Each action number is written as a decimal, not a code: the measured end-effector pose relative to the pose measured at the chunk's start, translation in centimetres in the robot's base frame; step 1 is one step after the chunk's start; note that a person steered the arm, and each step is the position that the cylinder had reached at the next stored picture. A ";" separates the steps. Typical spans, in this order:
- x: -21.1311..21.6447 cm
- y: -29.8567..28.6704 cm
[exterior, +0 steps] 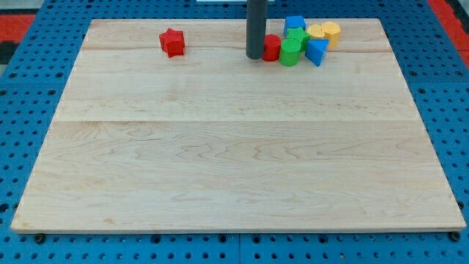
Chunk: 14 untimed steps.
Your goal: Reposition the red star left to the red circle
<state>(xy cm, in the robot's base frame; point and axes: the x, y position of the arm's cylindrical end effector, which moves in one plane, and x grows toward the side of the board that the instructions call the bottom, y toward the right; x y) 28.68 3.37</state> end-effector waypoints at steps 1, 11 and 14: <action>1.3 -5.6; -5.6 -7.5; -3.4 -0.3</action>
<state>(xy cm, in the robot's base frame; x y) 25.30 3.08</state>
